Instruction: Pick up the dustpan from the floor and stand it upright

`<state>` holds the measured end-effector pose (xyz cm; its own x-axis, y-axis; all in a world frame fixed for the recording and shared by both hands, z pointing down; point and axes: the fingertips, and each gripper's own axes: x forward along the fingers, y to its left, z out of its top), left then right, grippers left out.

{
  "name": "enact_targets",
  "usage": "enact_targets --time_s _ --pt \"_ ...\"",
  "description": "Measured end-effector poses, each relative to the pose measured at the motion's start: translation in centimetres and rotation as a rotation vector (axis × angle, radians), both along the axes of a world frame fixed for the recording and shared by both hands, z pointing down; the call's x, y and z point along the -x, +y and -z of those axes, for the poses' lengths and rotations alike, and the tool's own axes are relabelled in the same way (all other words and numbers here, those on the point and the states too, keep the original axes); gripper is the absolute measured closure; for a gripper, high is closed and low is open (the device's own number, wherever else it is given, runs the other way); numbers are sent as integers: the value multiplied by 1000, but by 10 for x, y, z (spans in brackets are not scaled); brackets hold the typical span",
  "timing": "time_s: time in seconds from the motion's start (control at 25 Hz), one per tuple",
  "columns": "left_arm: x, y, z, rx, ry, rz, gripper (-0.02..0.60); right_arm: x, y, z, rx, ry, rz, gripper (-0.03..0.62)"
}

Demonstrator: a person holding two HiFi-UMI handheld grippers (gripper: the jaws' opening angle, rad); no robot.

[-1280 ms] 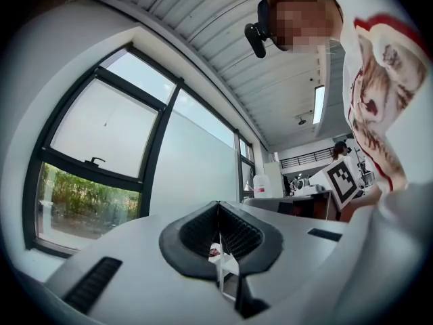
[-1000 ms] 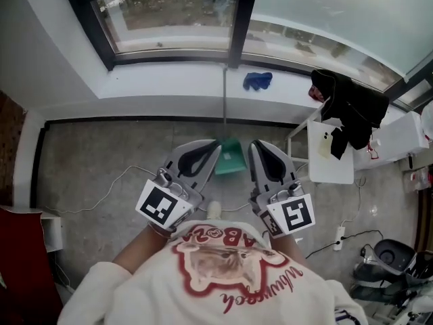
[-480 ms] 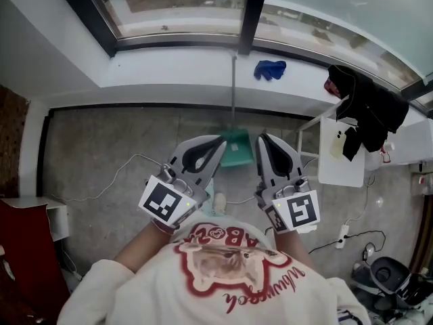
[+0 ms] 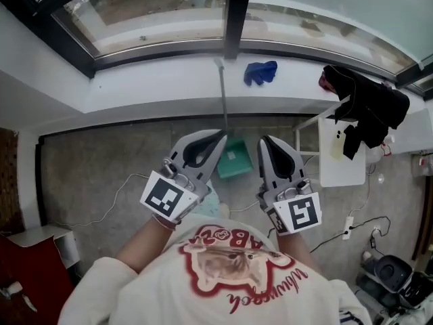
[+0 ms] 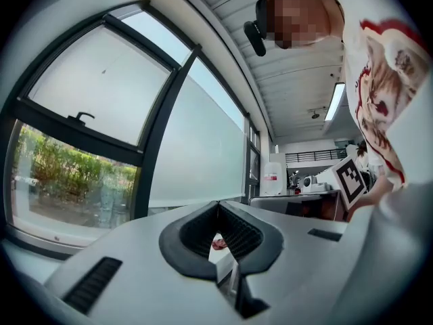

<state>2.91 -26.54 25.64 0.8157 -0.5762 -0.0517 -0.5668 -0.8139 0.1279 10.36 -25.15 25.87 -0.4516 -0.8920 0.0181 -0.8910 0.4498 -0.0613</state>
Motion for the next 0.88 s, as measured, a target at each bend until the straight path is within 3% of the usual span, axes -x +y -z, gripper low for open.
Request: enact_targets --time_s 0.36,0.64,0.88 --pt "3 -122 -56 44 -28 -24 560 15 -103 -38 49 -15 -32 569" --pt "-3 -195 -148 153 -83 -30 560 20 -168 -74 66 -29 -67 569" --pt "-10 -238 -217 228 -94 -20 560 6 -192 -130 135 -23 -115 569"
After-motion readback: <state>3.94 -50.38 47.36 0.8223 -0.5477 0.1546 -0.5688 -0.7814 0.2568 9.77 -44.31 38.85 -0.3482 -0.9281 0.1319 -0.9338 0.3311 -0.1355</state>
